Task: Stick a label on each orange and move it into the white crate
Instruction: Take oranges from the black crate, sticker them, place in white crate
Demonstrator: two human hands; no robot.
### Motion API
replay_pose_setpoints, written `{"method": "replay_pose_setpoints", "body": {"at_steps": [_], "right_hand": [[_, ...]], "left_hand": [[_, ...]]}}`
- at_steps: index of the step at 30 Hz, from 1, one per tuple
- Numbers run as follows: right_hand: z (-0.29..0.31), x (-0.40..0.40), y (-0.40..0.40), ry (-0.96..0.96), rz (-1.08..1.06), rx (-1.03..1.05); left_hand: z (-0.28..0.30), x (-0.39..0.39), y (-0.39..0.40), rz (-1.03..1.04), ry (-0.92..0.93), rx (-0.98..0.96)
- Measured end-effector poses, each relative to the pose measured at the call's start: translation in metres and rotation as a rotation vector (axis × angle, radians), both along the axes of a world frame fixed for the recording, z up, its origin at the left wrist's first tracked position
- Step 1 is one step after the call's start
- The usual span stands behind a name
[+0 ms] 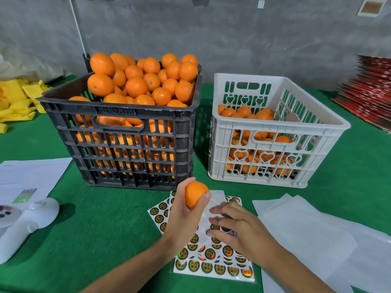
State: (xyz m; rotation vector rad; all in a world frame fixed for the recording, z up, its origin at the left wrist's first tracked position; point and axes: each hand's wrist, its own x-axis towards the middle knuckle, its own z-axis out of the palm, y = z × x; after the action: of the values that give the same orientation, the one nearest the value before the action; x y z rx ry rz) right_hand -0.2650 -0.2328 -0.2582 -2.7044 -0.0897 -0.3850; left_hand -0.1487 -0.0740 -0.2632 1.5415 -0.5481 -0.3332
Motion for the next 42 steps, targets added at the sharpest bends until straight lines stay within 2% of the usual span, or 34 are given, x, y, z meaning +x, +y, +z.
{"method": "replay_pose_setpoints", "body": {"at_steps": [2, 8, 12, 18, 22, 27, 32, 38, 42], "right_hand": [[-0.001, -0.002, -0.001, 0.005, 0.011, -0.032], [-0.004, -0.006, -0.006, 0.067, 0.028, 0.06], [-0.005, -0.004, -0.004, 0.041, 0.017, 0.117], [-0.011, 0.0, 0.0, 0.025, -0.088, 0.467], [-0.009, 0.002, -0.001, 0.071, -0.097, 0.561], [-0.007, 0.0, -0.001, 0.12, -0.075, 0.538], [-0.003, -0.003, -0.005, 0.082, -0.001, 0.453], [-0.002, 0.002, -0.007, 0.068, -0.002, 0.552], [-0.004, -0.002, -0.009, 0.047, 0.027, 0.518]], "left_hand": [[0.0, 0.0, 0.001, -0.002, 0.012, -0.002], [0.0, -0.001, 0.002, -0.006, 0.004, -0.009], [-0.001, -0.001, 0.002, -0.006, 0.011, -0.01], [0.0, -0.001, 0.001, -0.019, 0.003, -0.015], [0.0, -0.001, 0.0, -0.018, 0.005, -0.02], [-0.002, 0.0, -0.001, -0.02, 0.014, -0.027], [-0.002, 0.0, 0.0, -0.016, 0.007, -0.011], [-0.002, 0.001, -0.001, -0.02, -0.001, -0.024], [-0.002, 0.001, 0.0, -0.027, 0.003, -0.022]]}}
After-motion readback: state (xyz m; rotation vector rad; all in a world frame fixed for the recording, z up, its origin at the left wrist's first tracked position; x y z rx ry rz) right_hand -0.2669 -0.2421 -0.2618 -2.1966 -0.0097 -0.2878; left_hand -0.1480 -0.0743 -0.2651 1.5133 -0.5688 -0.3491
